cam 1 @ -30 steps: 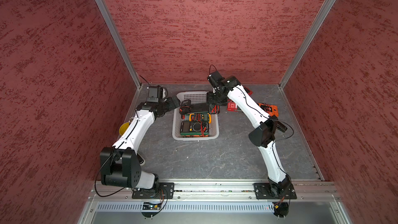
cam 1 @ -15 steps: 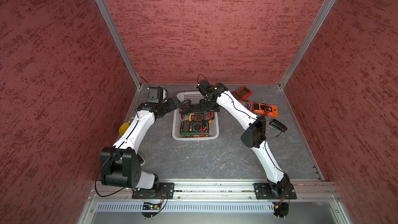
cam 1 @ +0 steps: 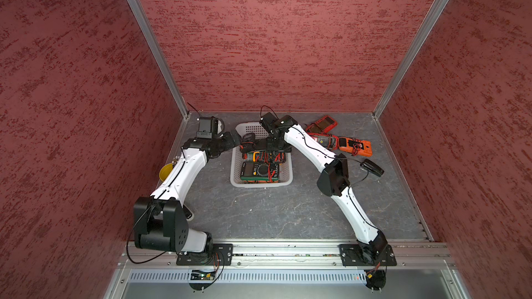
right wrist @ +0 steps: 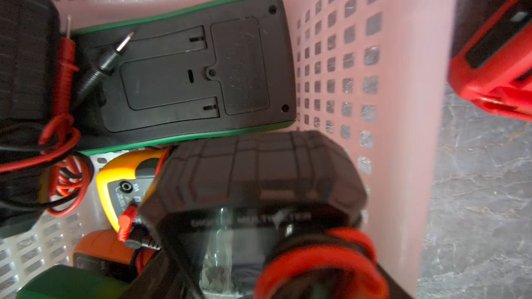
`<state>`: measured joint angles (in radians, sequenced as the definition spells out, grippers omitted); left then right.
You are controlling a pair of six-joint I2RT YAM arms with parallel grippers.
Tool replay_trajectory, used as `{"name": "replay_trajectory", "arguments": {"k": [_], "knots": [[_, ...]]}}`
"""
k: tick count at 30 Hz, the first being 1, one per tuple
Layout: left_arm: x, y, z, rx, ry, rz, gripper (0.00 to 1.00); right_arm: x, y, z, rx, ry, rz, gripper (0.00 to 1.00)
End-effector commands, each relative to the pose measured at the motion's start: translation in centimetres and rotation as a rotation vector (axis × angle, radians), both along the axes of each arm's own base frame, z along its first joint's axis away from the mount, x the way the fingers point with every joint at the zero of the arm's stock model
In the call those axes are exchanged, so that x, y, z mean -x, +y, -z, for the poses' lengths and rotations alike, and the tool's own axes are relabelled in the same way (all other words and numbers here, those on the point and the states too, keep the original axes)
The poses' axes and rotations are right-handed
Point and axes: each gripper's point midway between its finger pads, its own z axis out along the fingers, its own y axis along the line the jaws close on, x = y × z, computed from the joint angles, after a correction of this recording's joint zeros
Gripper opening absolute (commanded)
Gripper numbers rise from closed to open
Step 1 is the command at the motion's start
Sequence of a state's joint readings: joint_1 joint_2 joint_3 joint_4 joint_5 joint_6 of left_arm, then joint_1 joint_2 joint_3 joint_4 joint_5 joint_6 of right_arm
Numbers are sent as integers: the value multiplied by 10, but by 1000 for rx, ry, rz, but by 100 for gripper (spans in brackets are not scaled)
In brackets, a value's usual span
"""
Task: Put the multimeter into the basket
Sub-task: Place the multimeter in the basket.
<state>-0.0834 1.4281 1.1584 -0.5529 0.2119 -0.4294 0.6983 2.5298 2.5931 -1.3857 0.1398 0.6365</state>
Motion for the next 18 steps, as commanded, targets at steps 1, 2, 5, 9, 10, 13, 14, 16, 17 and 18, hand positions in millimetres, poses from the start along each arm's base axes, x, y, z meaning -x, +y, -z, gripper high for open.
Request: {"name": "replay_trajectory", "arguments": {"k": [1,2,5,9,10,13,14,16,17,18], "knots": [[-1,-1,-9,6,-36,14,100,8,-6,7,50,29,4,36],[-1,-1,-9,6,-35,14,100,11,-6,8,59,38,0,37],[-1,-1,-9,6,-35,13,100,20,-7,13,81,67,-3,43],[-3,-2,-8,10,-33,14,100,26,0,24,65,105,-19,55],[-3,-2,-8,12,-34,14,100,27,1,26,61,112,-20,56],[-3,-2,-9,11,-36,13,100,26,2,27,60,110,-29,56],[-3,-2,-9,8,-36,13,100,24,2,25,57,102,-32,55],[-2,-1,-9,5,-35,14,100,18,2,17,45,73,-26,50],[-2,-1,-9,4,-35,13,100,14,1,13,38,55,-21,49],[-2,-1,-9,4,-34,16,100,9,1,8,31,32,-16,47]]}}
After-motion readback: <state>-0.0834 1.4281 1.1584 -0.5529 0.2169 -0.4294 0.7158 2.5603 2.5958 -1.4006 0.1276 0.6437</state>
